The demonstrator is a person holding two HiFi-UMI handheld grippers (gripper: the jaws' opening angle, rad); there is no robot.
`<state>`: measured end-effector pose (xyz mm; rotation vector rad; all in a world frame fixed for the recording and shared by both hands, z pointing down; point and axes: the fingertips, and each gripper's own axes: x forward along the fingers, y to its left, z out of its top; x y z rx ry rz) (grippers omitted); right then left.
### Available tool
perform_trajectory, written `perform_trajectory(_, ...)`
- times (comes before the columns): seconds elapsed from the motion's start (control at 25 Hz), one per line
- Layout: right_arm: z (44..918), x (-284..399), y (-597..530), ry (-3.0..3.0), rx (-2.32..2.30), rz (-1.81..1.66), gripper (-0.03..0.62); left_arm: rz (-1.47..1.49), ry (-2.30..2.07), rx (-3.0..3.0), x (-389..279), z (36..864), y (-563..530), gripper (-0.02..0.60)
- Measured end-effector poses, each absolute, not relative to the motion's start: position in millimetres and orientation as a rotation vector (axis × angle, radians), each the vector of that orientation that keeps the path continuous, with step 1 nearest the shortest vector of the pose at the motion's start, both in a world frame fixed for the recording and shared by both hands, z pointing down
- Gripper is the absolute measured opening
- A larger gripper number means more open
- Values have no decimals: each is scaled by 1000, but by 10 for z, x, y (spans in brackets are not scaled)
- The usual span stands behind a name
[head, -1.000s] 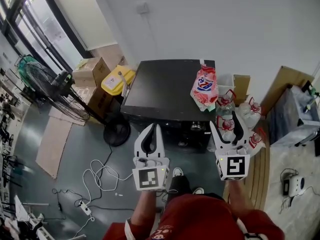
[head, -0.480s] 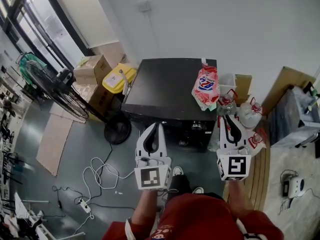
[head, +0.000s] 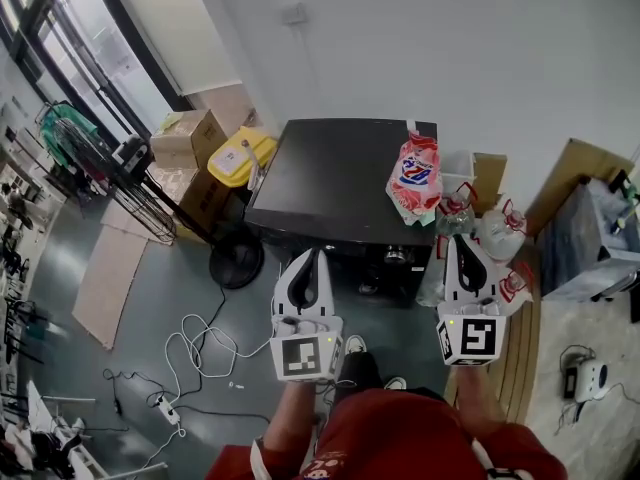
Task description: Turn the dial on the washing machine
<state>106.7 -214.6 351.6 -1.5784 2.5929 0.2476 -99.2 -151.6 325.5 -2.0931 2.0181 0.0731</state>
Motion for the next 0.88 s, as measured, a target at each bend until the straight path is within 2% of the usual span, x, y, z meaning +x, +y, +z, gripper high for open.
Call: perform_trajectory(0.88,3608,1226,-2211,2601,-1613,214,8,97,2020,-2134,-893,3288,-1637,9)
